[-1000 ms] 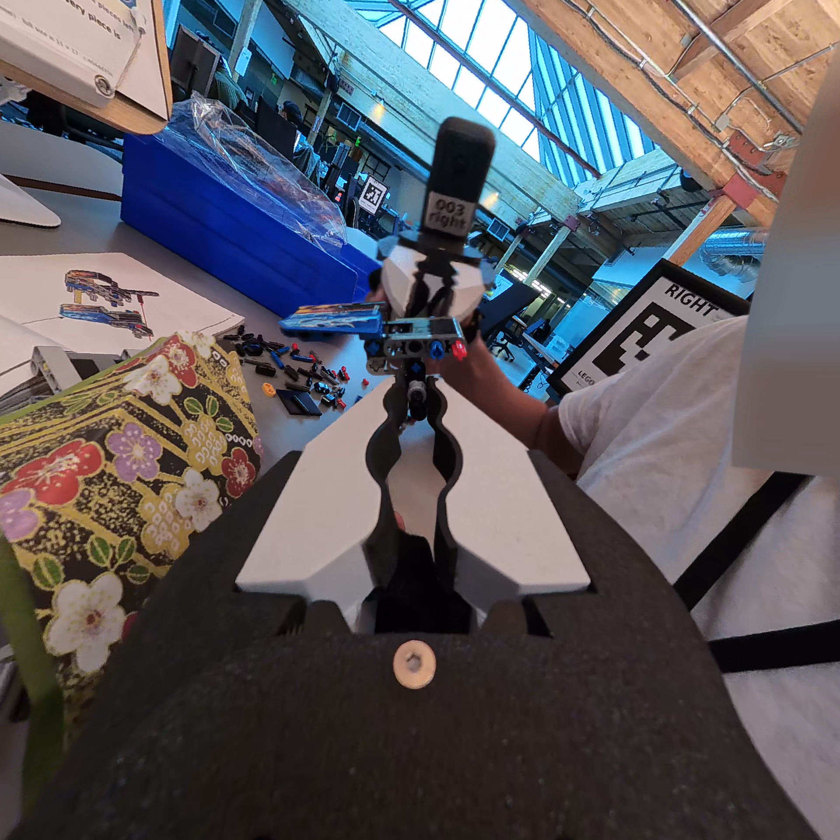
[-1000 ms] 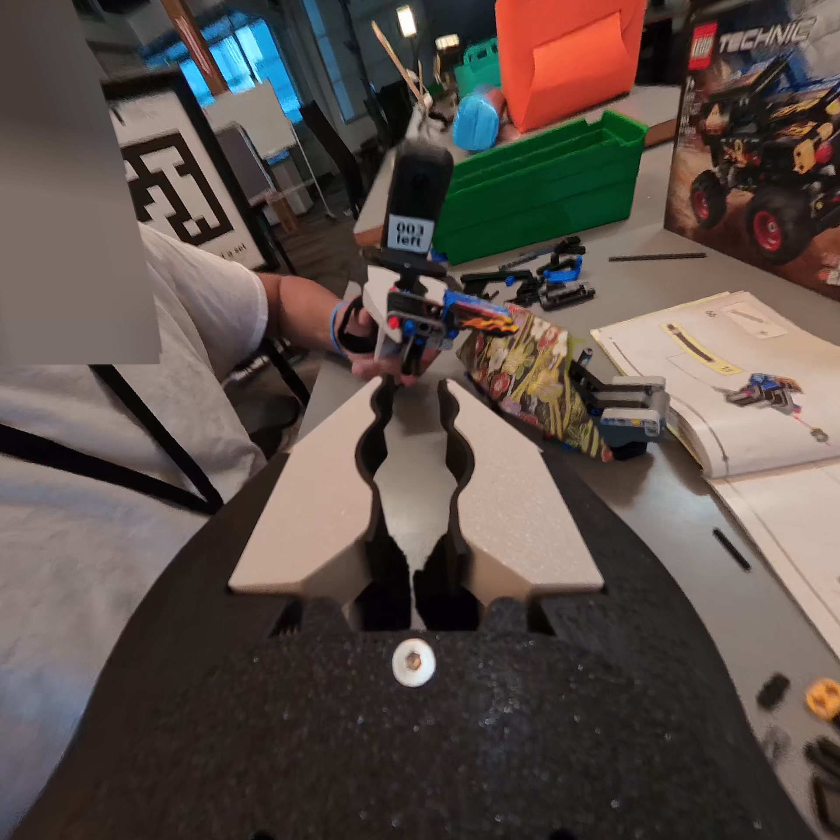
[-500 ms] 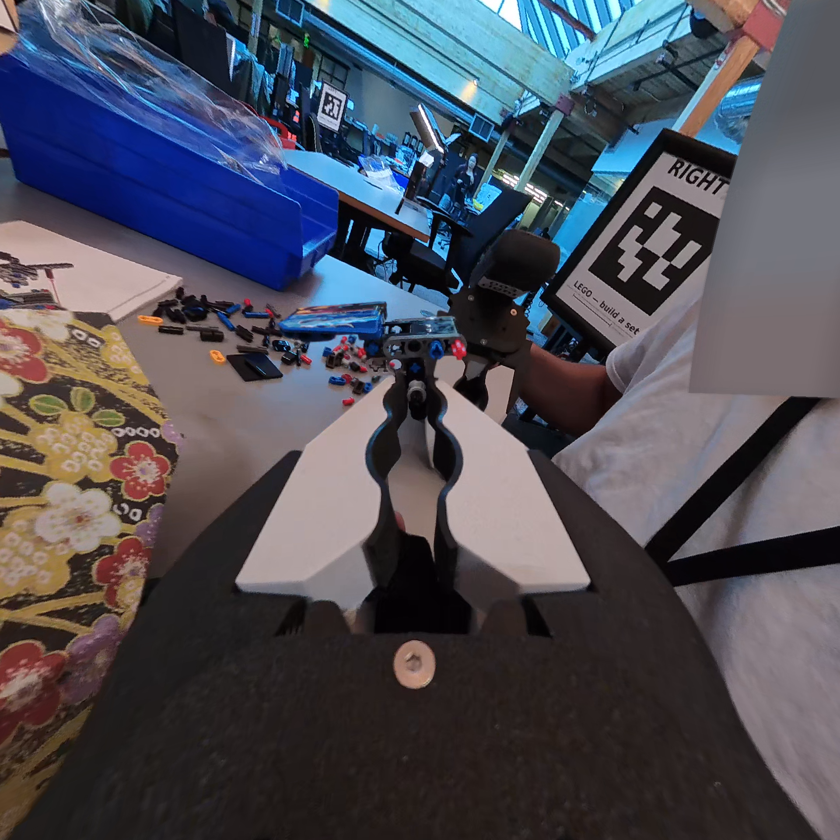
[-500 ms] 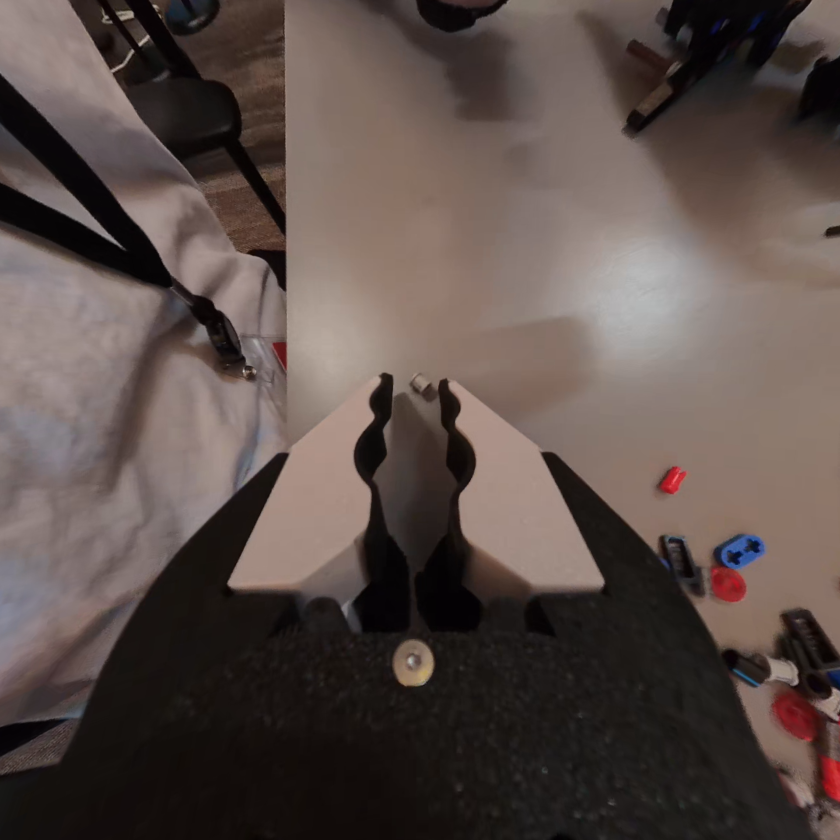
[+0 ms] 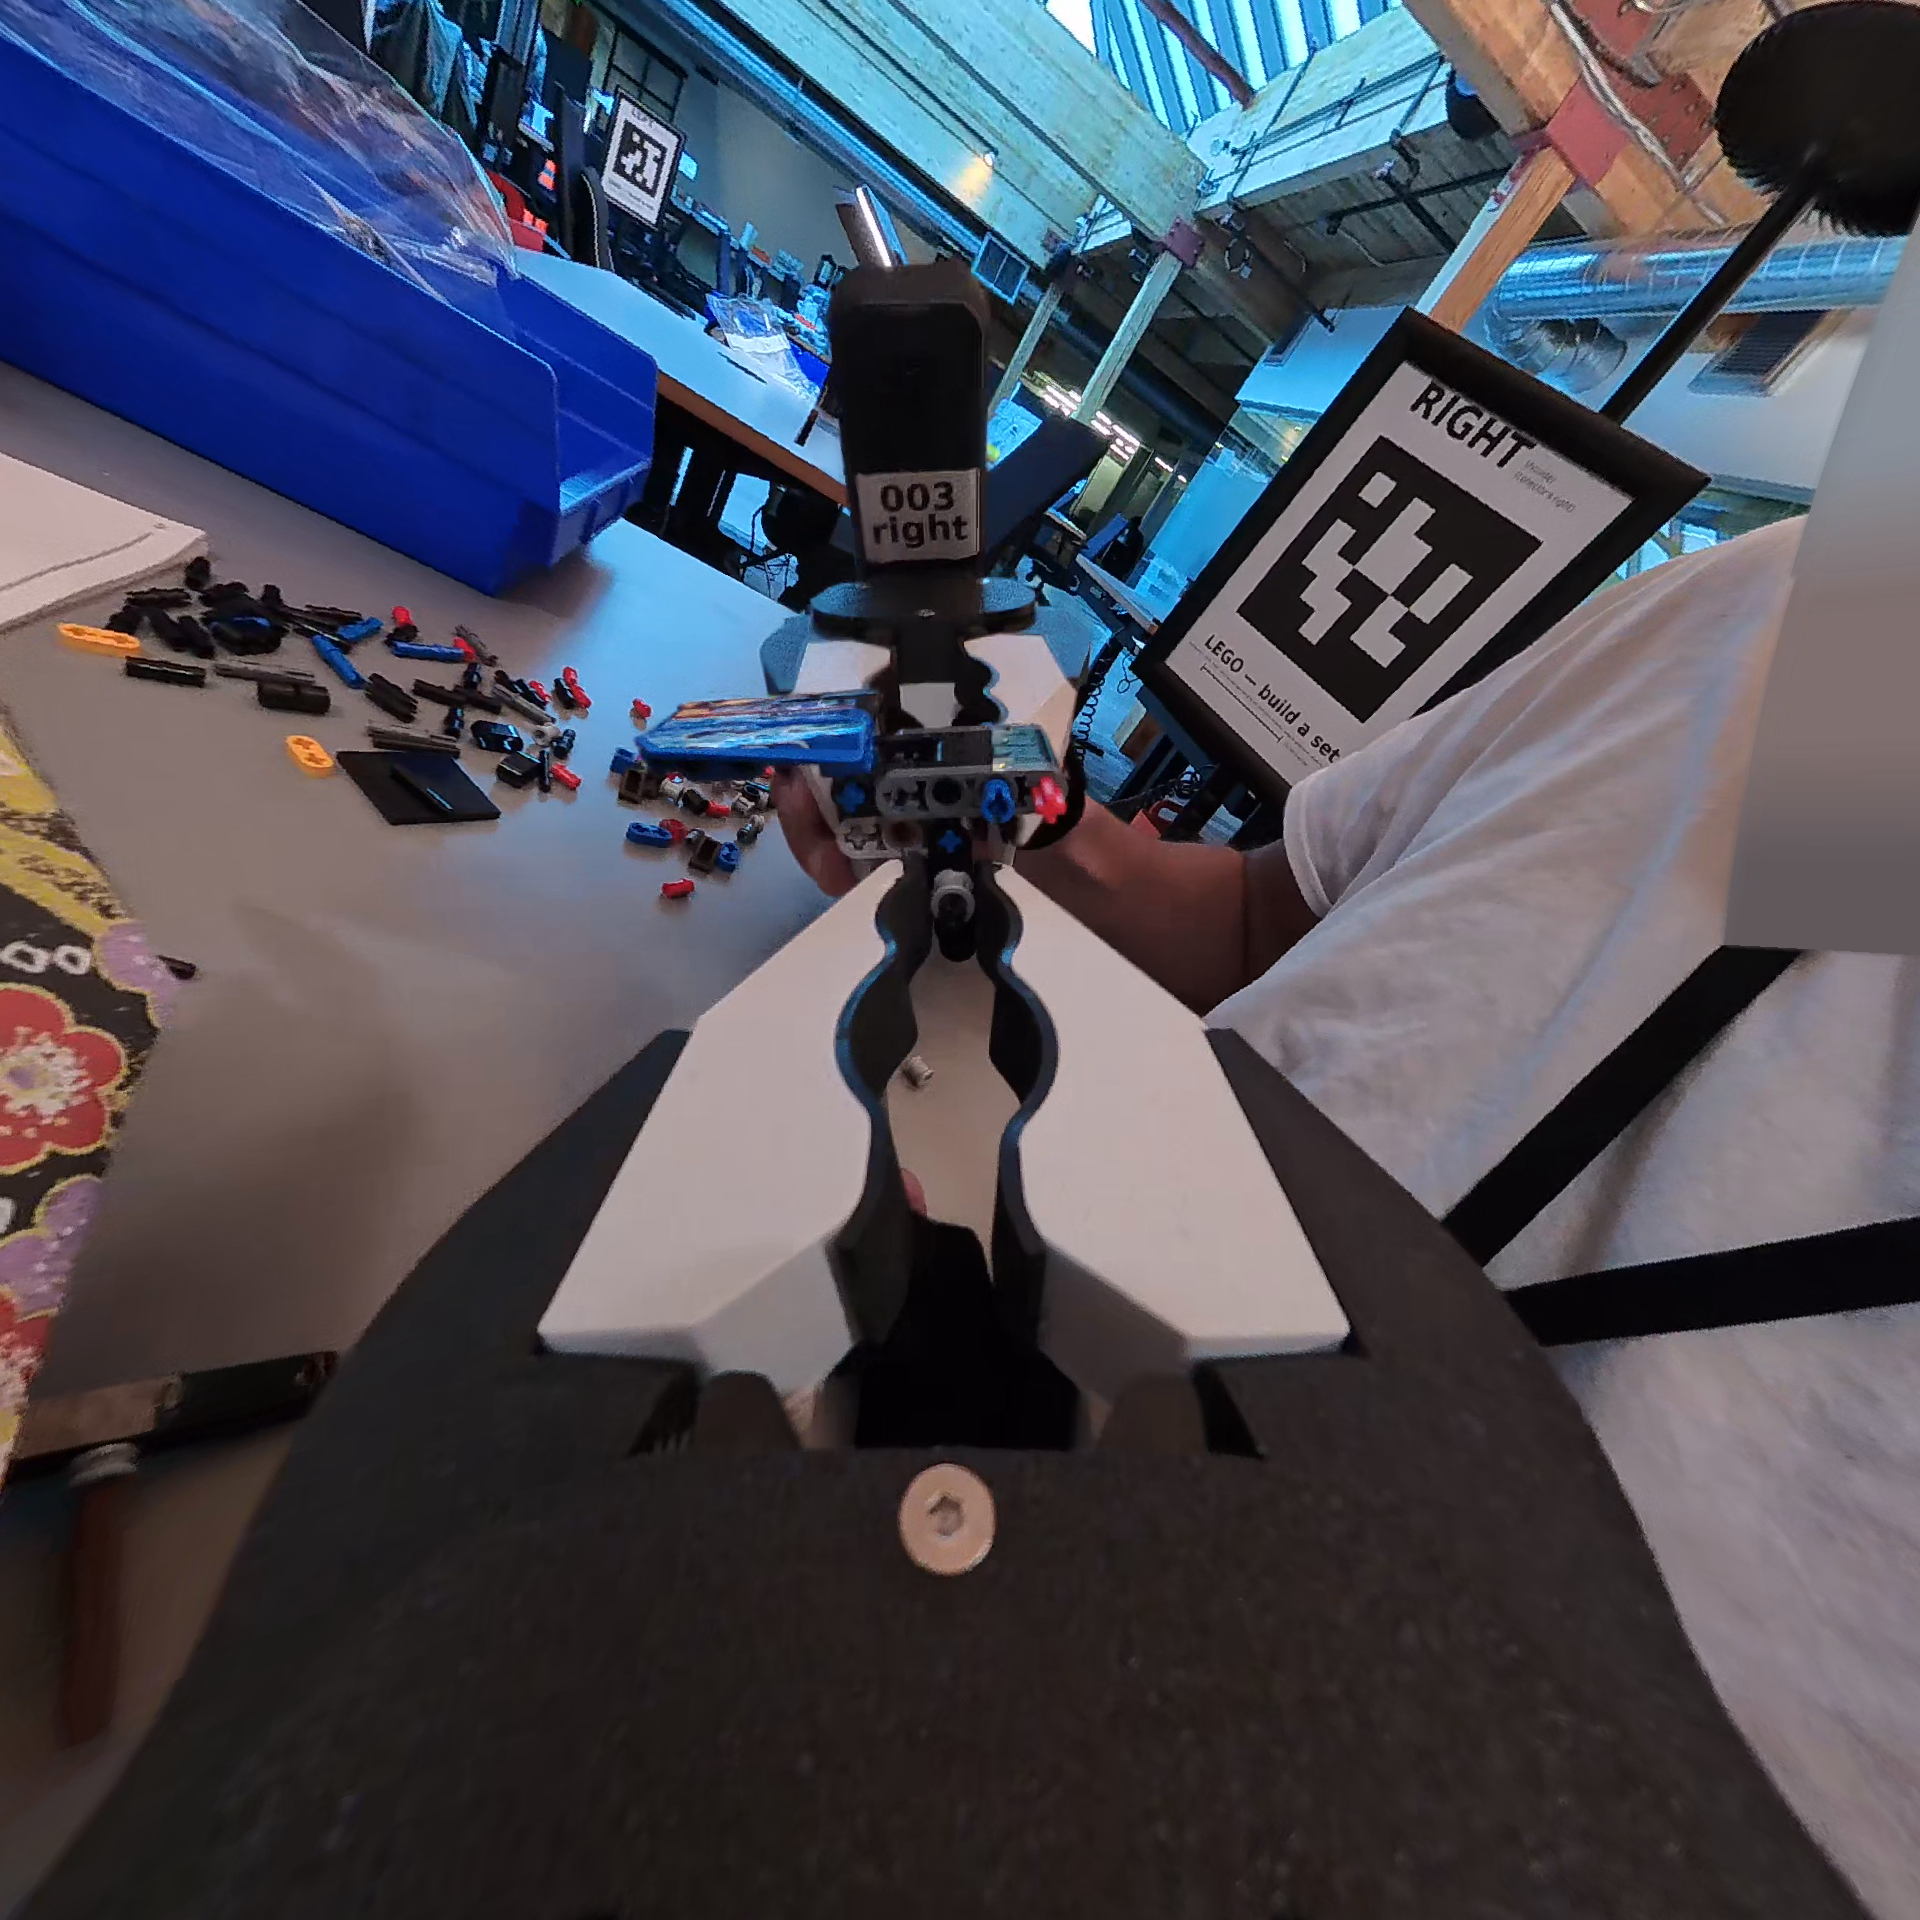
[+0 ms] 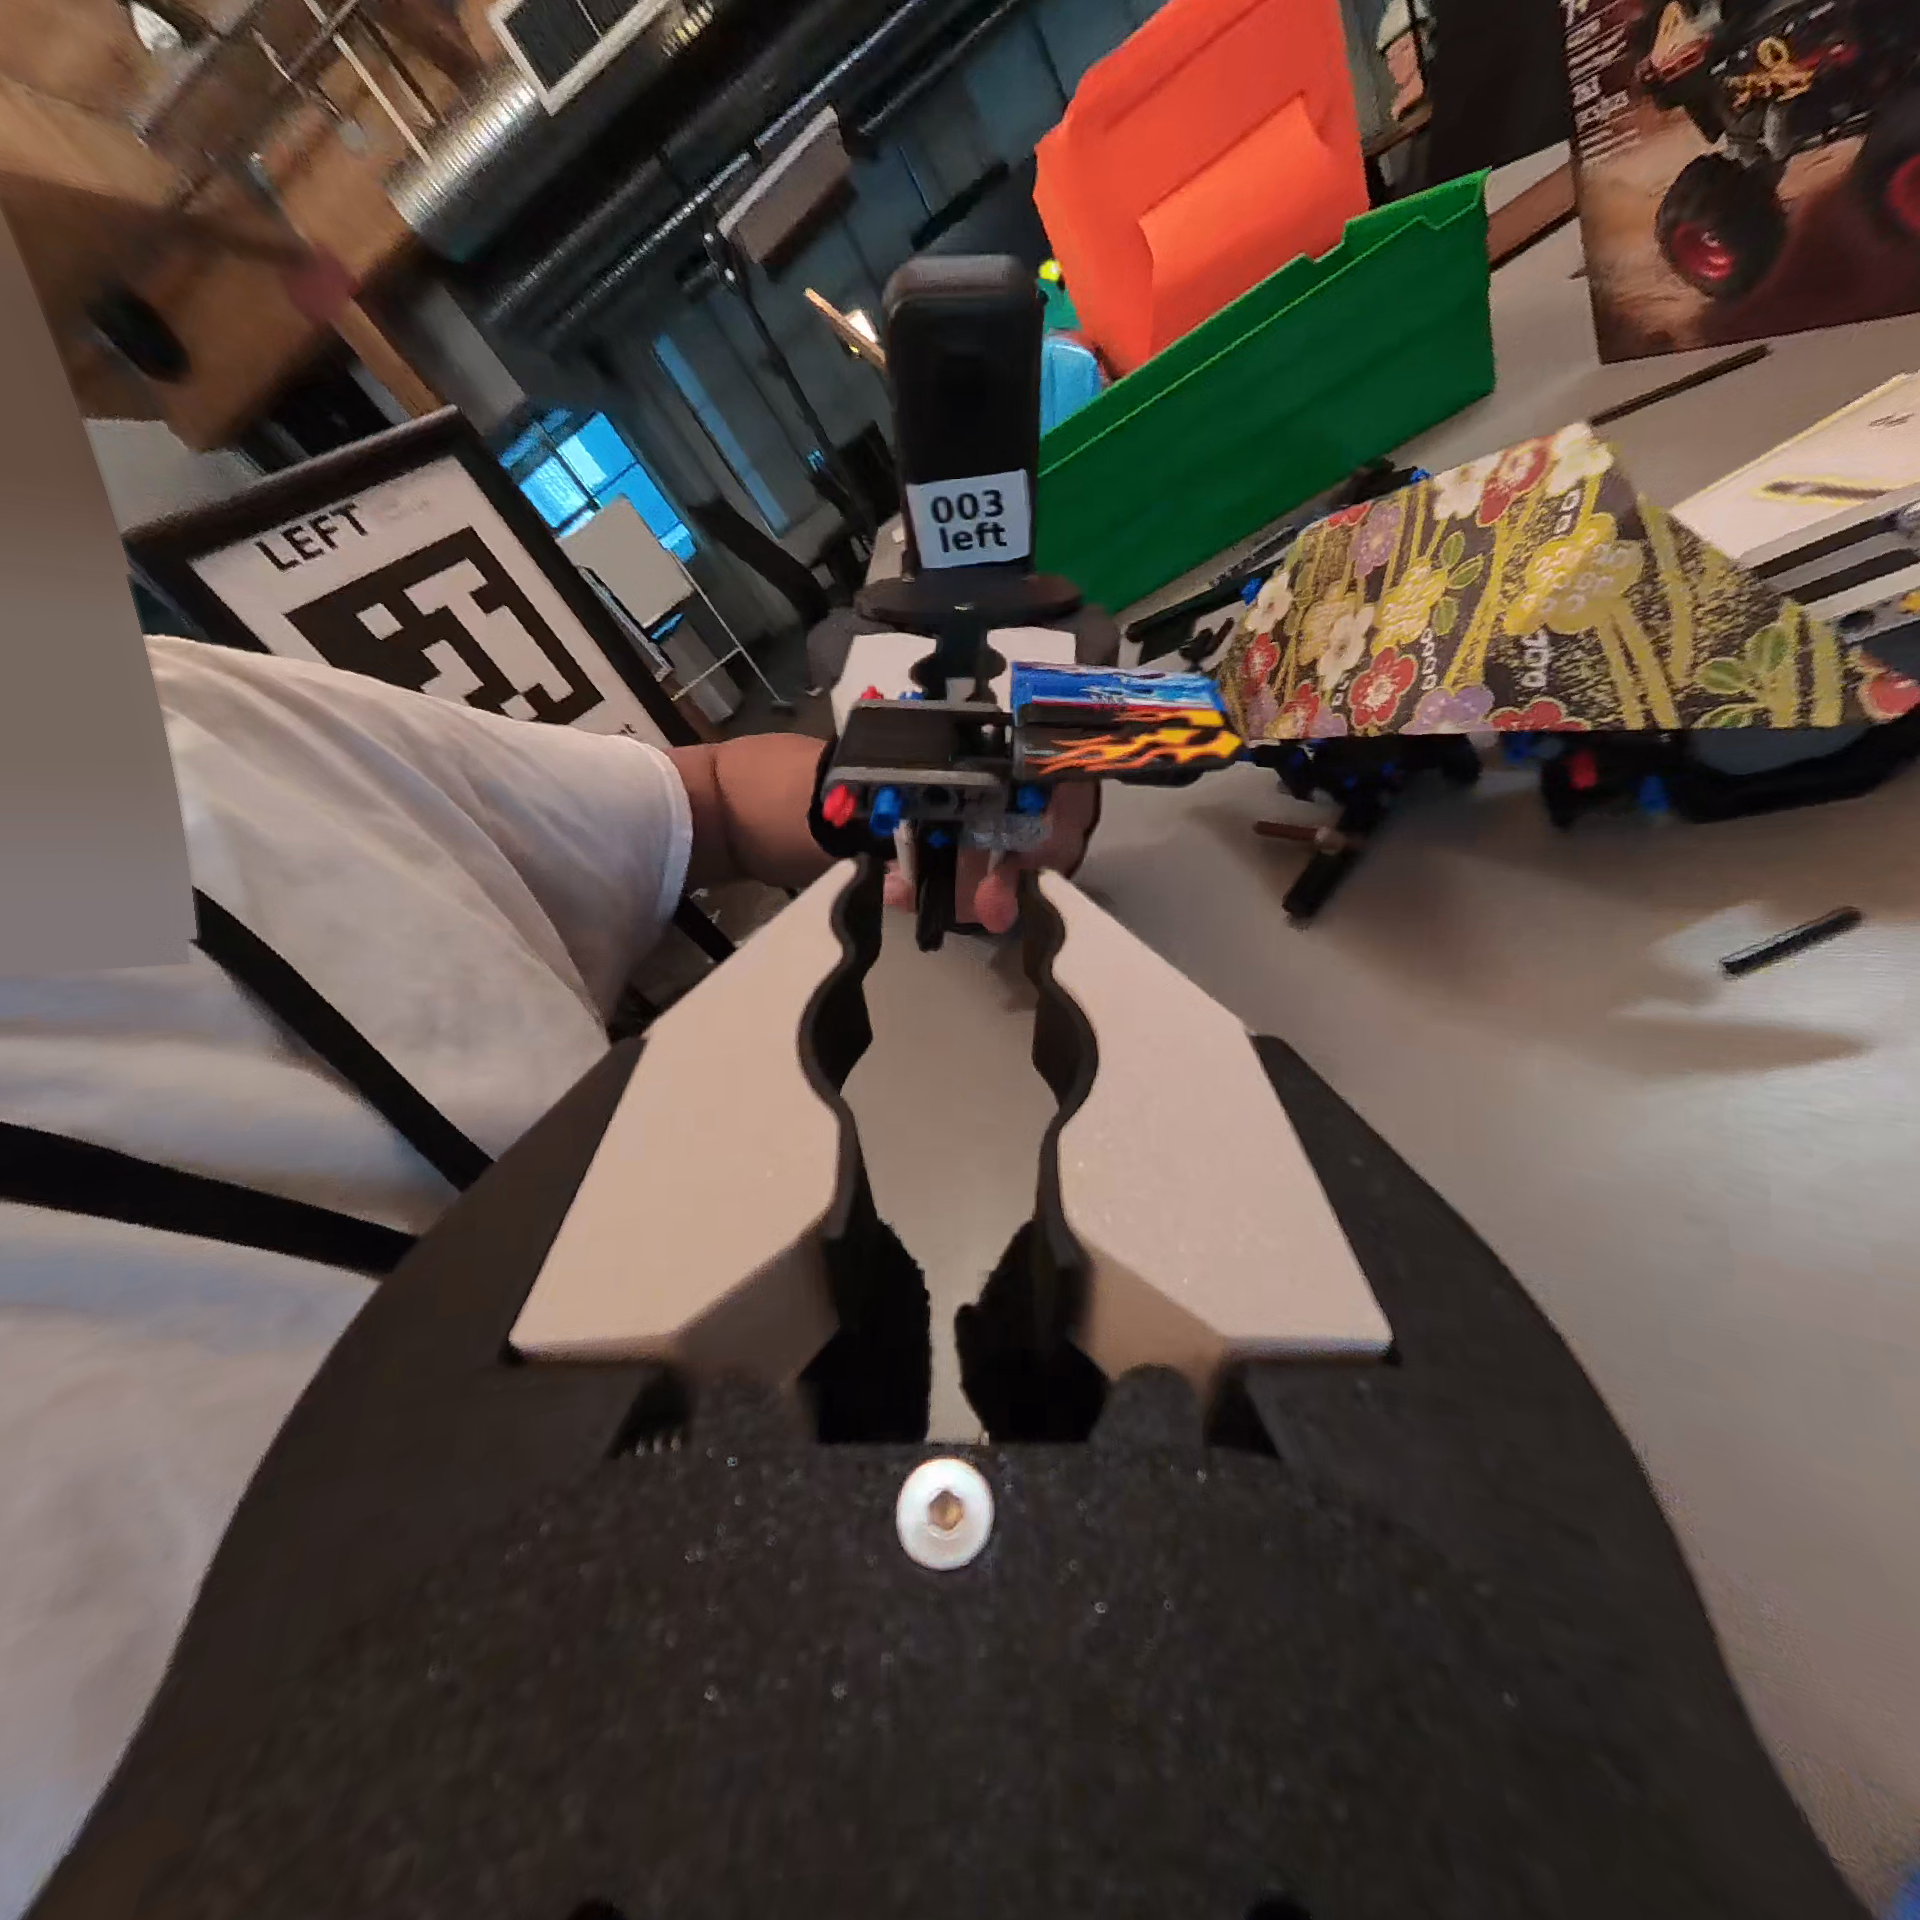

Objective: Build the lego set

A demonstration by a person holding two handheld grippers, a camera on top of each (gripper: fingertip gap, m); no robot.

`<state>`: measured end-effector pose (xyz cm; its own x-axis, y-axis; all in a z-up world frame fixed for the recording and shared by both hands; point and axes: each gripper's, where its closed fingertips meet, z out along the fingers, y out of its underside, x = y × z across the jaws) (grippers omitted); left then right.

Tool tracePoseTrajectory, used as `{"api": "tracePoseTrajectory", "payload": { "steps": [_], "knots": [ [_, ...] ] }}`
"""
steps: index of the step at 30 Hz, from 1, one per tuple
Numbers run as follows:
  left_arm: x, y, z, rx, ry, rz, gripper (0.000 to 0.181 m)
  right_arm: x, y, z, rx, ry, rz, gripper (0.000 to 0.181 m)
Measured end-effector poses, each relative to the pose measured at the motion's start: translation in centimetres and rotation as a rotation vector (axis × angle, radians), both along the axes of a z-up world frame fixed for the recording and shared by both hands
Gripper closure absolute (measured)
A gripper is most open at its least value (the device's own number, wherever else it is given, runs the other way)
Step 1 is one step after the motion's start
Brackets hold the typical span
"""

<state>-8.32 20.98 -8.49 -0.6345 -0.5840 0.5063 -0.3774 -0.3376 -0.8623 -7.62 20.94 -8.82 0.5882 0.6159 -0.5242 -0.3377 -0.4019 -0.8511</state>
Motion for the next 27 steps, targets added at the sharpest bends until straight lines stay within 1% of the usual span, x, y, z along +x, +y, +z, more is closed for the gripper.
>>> {"api": "tracePoseTrajectory", "payload": {
  "steps": [2,3,5,7,10,12,15,22,27],
  "knots": [
    [0.2,-0.2,-0.2,0.003,0.008,0.004,0.176,-0.5,0.1,0.0,0.012,0.016,0.009,0.164],
    [0.2,-0.2,-0.3,0.000,0.012,0.008,0.176,-0.5,0.2,-0.1,0.013,0.006,0.001,0.175],
    [0.5,0.1,-0.6,0.007,0.024,0.030,0.176,-0.2,0.5,-0.4,0.011,0.007,-0.024,0.175],
    [0.4,0.2,-0.8,0.041,0.023,0.036,0.175,-0.2,0.5,-0.7,-0.010,0.036,-0.011,0.175],
    [0.3,0.8,-0.3,0.059,-0.009,0.064,0.169,0.4,0.6,-0.6,-0.018,0.088,-0.015,0.175],
    [0.3,1.1,-0.2,0.063,-0.013,0.069,0.170,0.4,0.5,-0.6,-0.016,0.089,-0.012,0.175],
    [0.4,1.3,-0.1,0.068,-0.024,0.085,0.177,0.3,0.5,-0.7,-0.016,0.073,-0.005,0.175],
    [0.3,2.1,0.1,0.083,-0.030,0.101,0.169,1.2,0.4,-0.3,-0.007,0.115,-0.027,0.175],
    [0.2,2.3,0.1,0.103,-0.043,0.107,0.173,1.2,0.3,-0.2,-0.009,0.121,-0.020,0.175]
  ]
}}
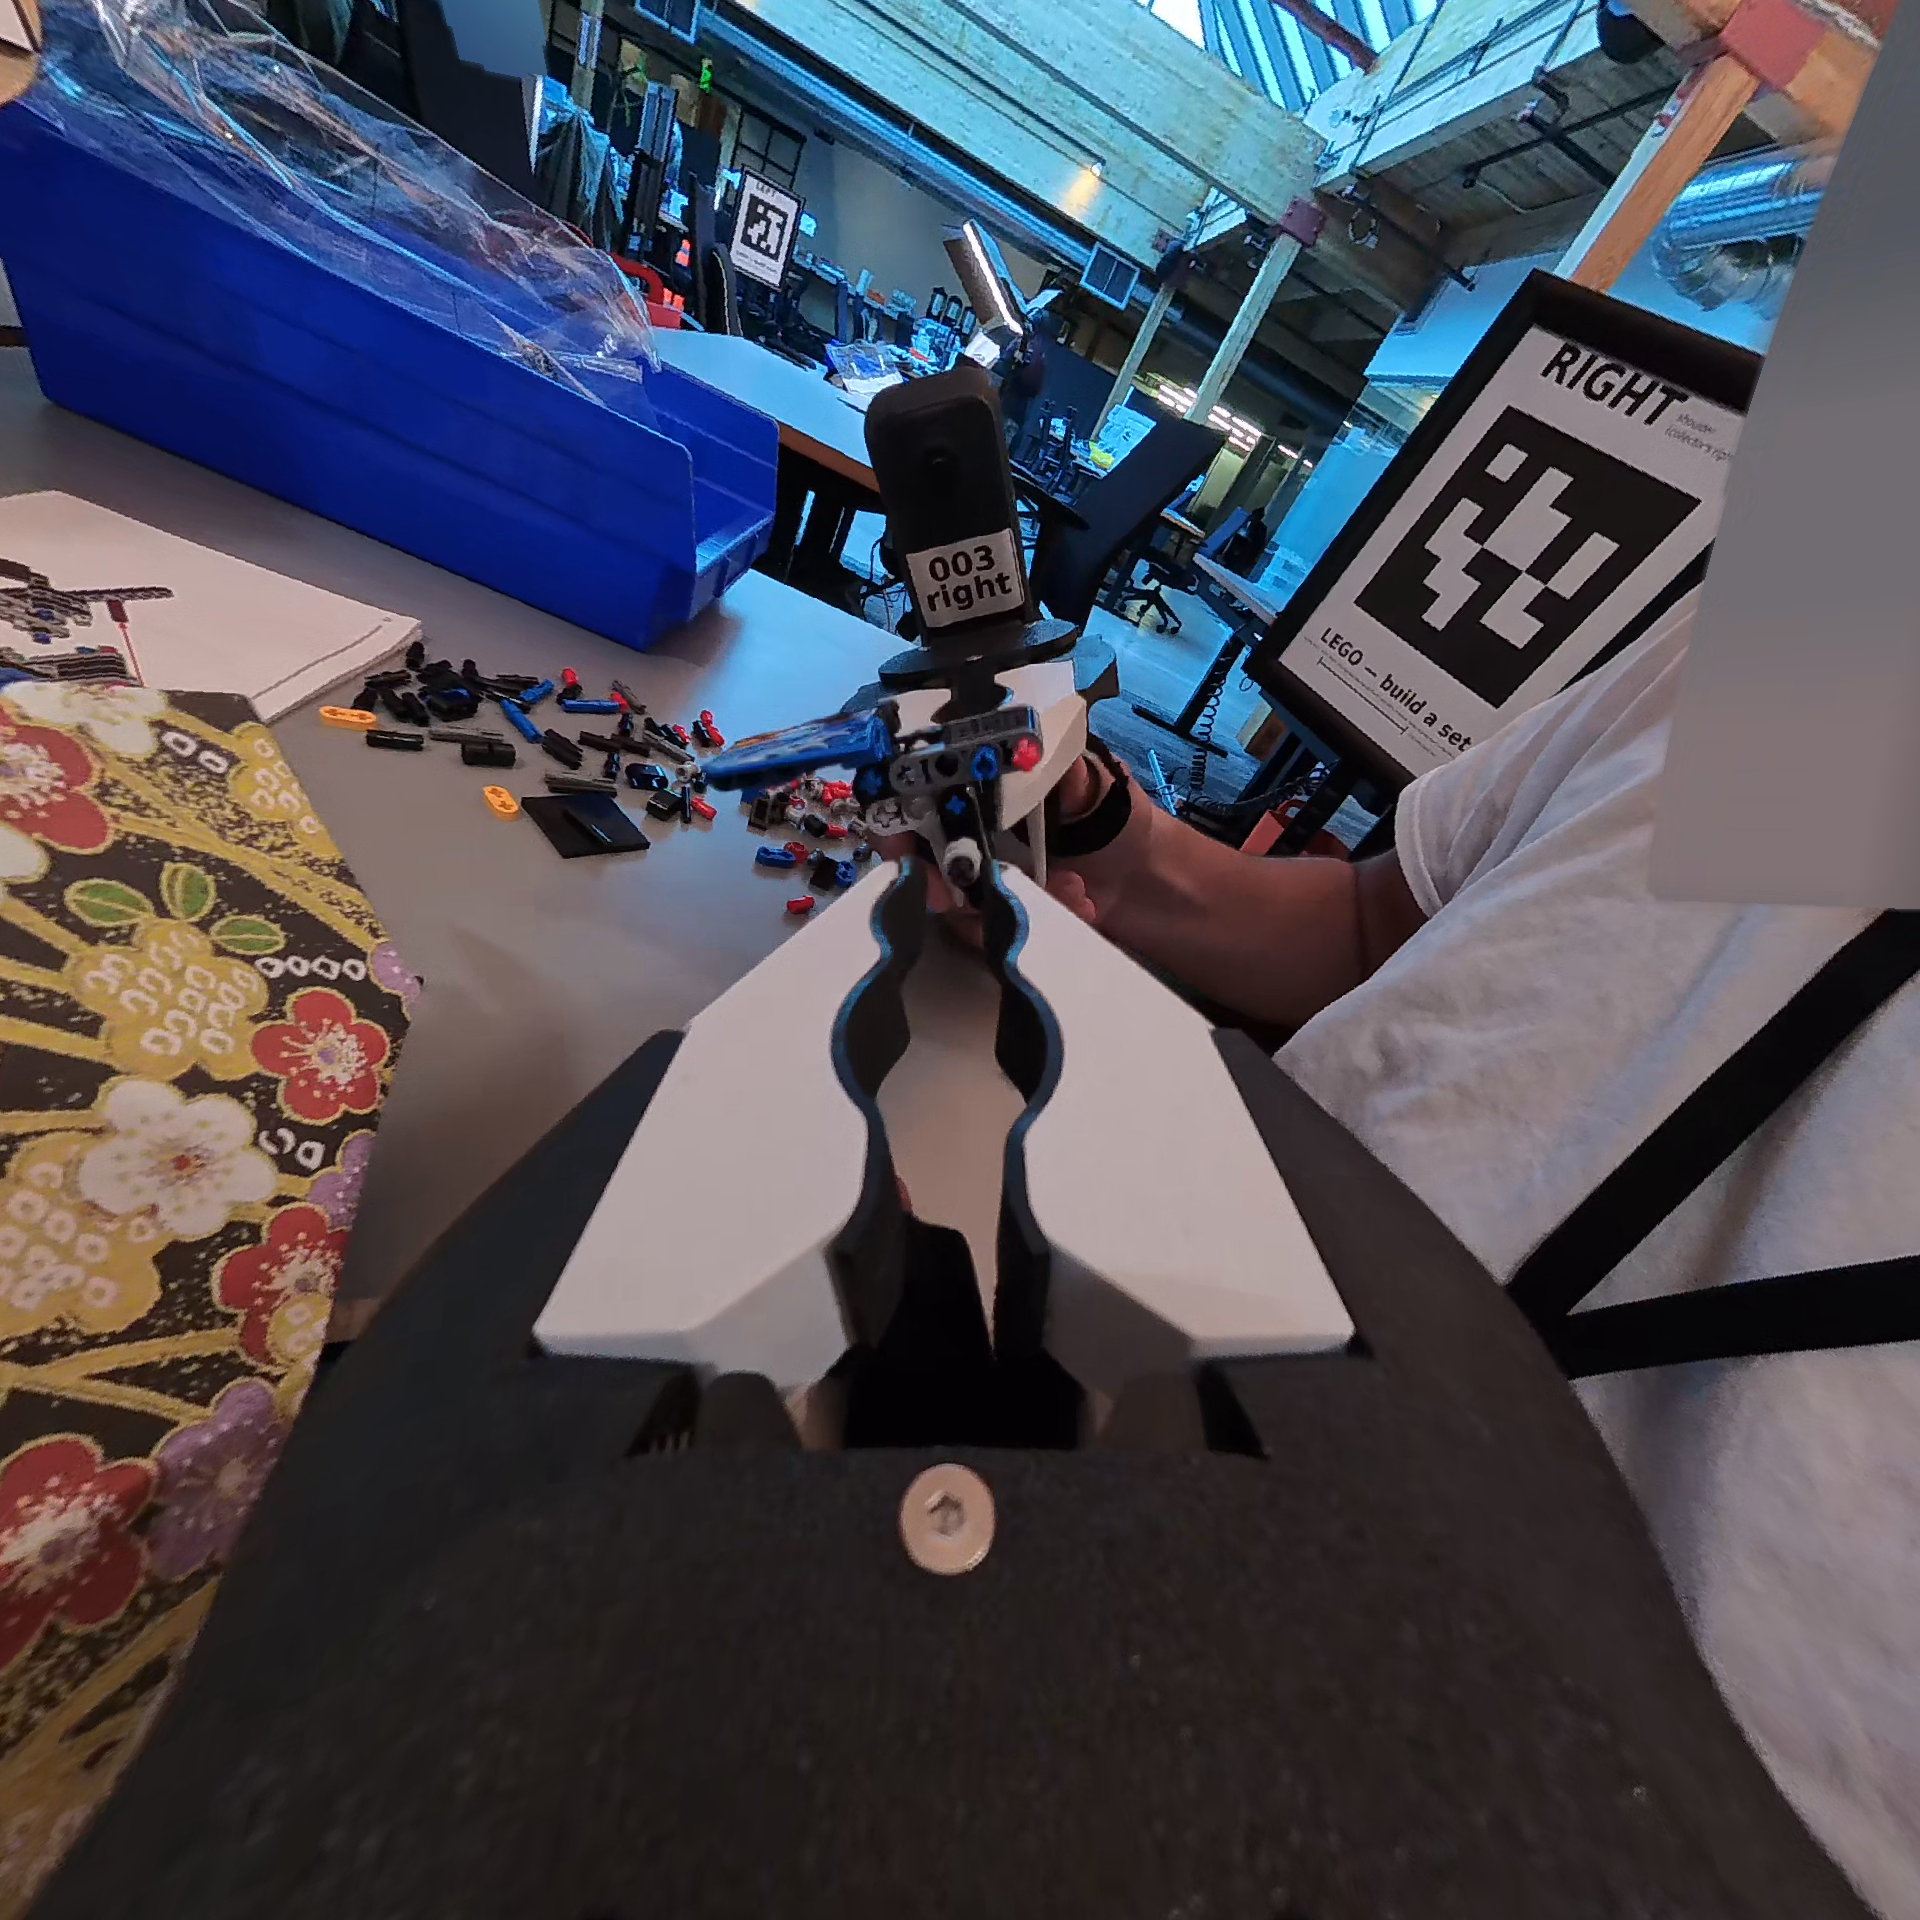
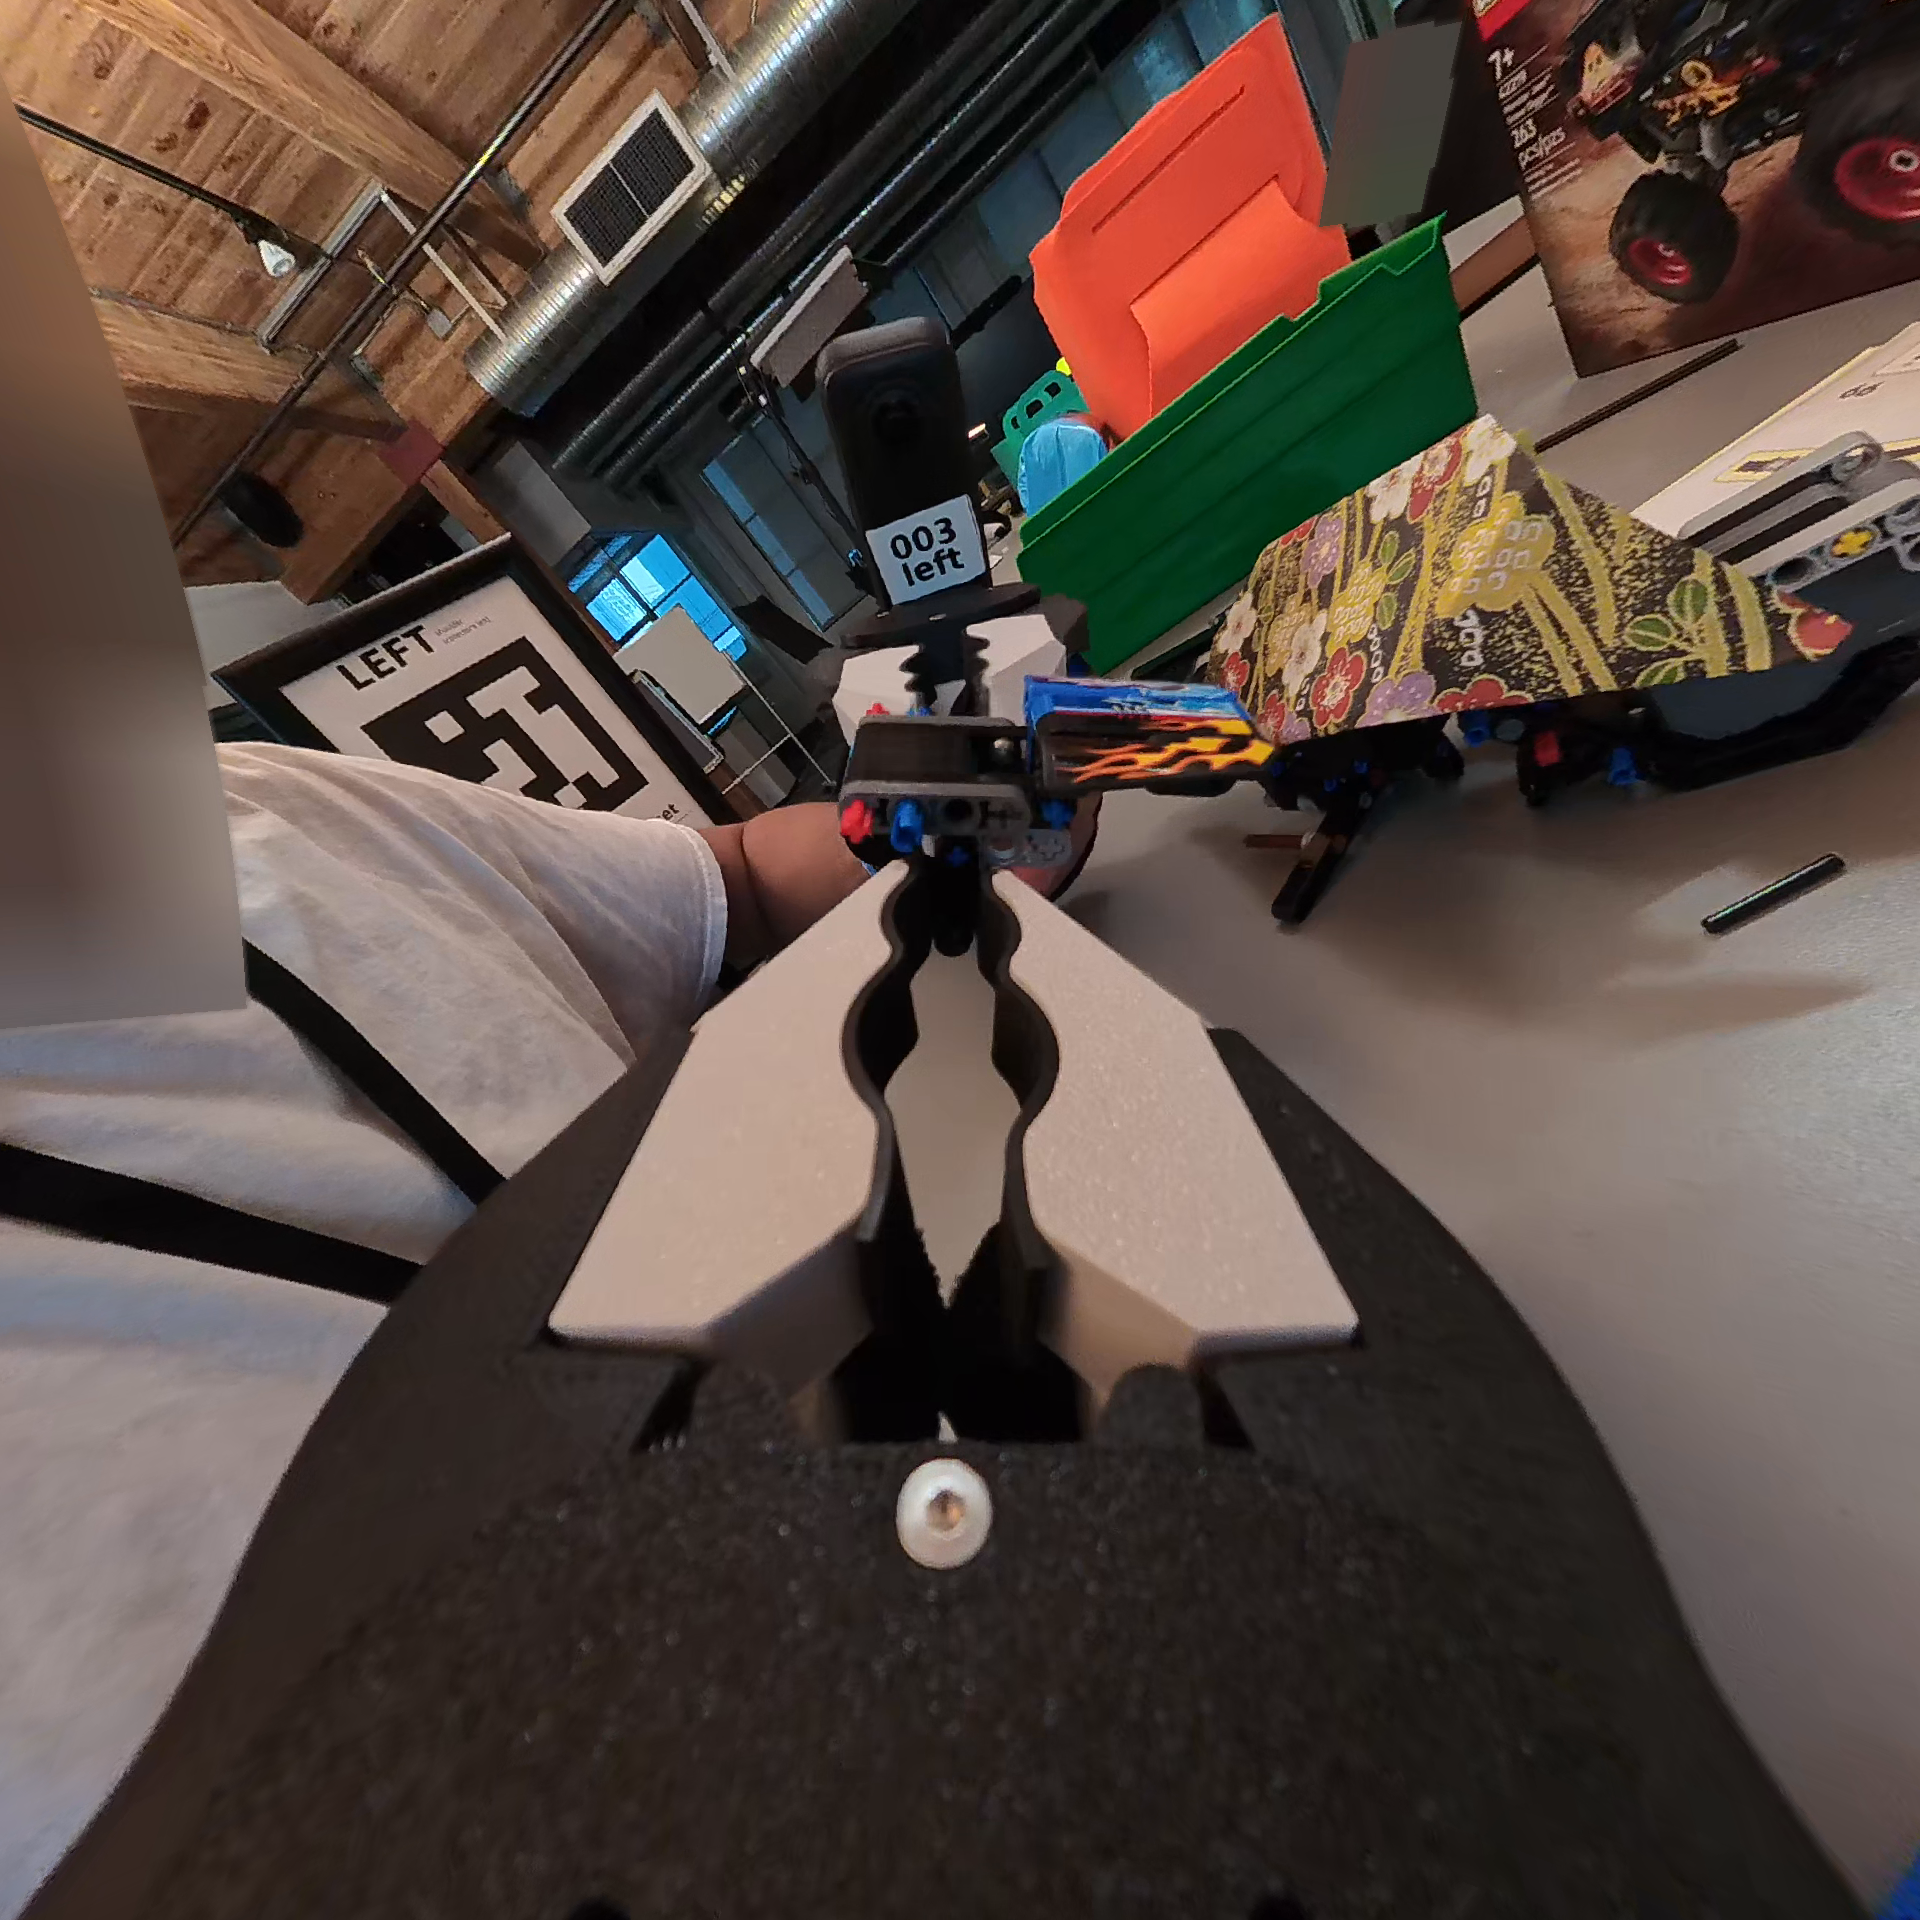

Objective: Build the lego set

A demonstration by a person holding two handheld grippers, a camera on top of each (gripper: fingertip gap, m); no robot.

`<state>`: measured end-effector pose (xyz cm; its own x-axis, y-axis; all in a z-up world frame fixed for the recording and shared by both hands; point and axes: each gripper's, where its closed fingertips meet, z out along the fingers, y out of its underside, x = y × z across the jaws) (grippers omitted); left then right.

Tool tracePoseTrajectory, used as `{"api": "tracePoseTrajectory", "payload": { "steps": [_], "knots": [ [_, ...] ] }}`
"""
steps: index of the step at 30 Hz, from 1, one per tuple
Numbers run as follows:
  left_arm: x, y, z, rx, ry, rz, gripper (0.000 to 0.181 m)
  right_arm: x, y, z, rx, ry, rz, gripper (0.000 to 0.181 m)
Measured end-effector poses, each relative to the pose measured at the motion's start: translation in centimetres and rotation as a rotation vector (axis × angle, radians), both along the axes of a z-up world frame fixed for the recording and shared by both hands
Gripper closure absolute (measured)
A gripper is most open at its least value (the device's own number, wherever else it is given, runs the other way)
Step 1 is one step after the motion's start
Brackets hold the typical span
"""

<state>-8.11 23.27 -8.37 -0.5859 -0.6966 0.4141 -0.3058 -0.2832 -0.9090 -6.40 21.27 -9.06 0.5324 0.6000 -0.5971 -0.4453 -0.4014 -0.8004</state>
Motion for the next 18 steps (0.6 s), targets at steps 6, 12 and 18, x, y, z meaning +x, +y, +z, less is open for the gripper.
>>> {"api": "tracePoseTrajectory", "payload": {
  "steps": [6,12,18],
  "knots": [
    [-0.1,-0.4,0.0,0.041,-0.020,-0.005,0.179,-0.2,0.0,0.0,-0.002,0.004,0.014,0.175],
    [-1.2,-0.7,-0.8,0.039,0.049,-0.011,0.180,-1.0,-0.4,-0.7,-0.071,-0.002,0.064,0.175],
    [-3.0,-1.9,-1.9,-0.016,0.115,0.037,0.180,-3.1,-1.2,-1.5,-0.172,0.030,0.154,0.174]
  ]
}}
